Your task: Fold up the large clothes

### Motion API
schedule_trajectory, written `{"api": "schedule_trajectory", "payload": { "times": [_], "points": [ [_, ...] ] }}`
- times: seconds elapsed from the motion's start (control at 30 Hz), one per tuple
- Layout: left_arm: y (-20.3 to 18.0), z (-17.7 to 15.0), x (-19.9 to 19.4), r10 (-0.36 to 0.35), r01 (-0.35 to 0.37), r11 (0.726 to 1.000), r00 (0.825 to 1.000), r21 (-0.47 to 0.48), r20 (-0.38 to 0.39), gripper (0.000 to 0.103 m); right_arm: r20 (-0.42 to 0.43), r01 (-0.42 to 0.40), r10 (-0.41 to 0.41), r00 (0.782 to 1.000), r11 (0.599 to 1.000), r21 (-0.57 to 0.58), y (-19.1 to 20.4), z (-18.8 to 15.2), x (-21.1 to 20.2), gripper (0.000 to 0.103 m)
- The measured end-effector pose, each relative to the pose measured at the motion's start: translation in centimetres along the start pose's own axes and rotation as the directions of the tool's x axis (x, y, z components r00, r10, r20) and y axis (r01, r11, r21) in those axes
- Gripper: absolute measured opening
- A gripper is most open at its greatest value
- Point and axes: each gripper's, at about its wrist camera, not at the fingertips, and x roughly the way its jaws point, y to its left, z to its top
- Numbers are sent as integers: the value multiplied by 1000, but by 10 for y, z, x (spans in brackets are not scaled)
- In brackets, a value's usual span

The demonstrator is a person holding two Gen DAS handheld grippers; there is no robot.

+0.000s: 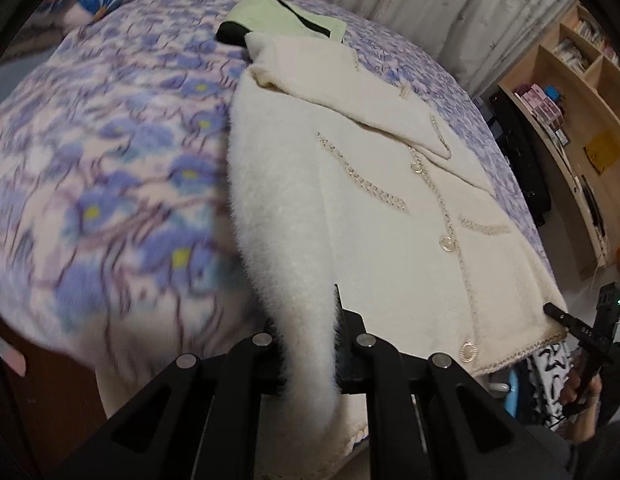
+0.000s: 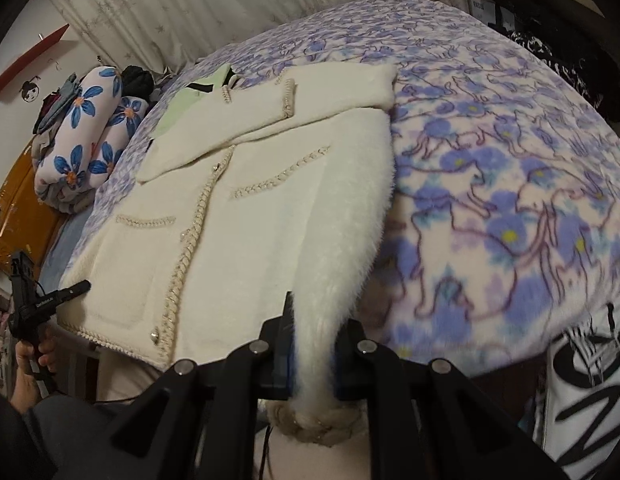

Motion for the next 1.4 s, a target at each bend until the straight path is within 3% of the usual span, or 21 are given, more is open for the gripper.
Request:
{"api": "schedule_trajectory", "payload": {
  "times": [0.13, 0.3, 0.47, 0.57, 0.67, 0.7, 0.77, 0.8, 0.83, 0.87, 0.9, 1.03, 1.2, 1.4],
  "points": [
    [2, 3, -16, -40, 40, 999, 999, -31, 10, 7, 25, -48, 47, 999, 999, 23, 7, 8, -15, 11],
    [-16, 49, -29, -96, 94, 995, 992, 25, 85, 8, 111, -139, 132, 985, 989, 55, 15, 52, -20, 11],
    [-38, 130, -26, -134, 124, 990, 975, 68, 175, 9, 178, -212, 189, 966, 970, 118, 16, 124, -8, 12],
    [-43, 195, -3, -100, 86, 994, 971, 72, 216, 13, 216, -227, 188, 958, 958, 177, 5, 179, 6, 12],
    [-36, 250, 26, -62, 59, 998, 976, 20, 207, 19, 233, -230, 166, 958, 931, 284, -17, 237, 31, 16],
    [-30, 269, 40, -56, 59, 998, 981, -12, 185, 28, 227, -245, 177, 958, 917, 316, -26, 252, 41, 22],
    [-16, 300, 67, -46, 56, 996, 987, -66, 155, 46, 203, -267, 203, 958, 890, 370, -40, 278, 67, 48],
    [-8, 312, 80, -40, 56, 993, 988, -104, 150, 62, 208, -272, 205, 957, 885, 378, -45, 286, 76, 71],
    [-2, 321, 91, -17, 38, 991, 988, -129, 154, 74, 216, -248, 175, 961, 890, 382, -49, 293, 86, 85],
    [4, 329, 101, 27, -2, 988, 987, -152, 161, 95, 211, -219, 146, 966, 897, 383, -52, 296, 95, 86],
    [10, 335, 111, 57, -28, 985, 984, -170, 169, 98, 201, -202, 133, 971, 902, 382, -54, 299, 104, 86],
    [28, 346, 153, 118, -100, 982, 987, -161, 107, 98, 119, -103, 64, 991, 927, 361, -63, 303, 153, 86],
    [19, 345, 189, 165, -168, 985, 984, 32, 69, 98, 67, 29, -48, 997, 965, 259, -67, 305, 194, 86],
    [3, 347, 216, 220, -233, 945, 972, 231, 81, 94, 10, 146, -150, 989, 978, 148, -71, 319, 233, 78]
  ]
}}
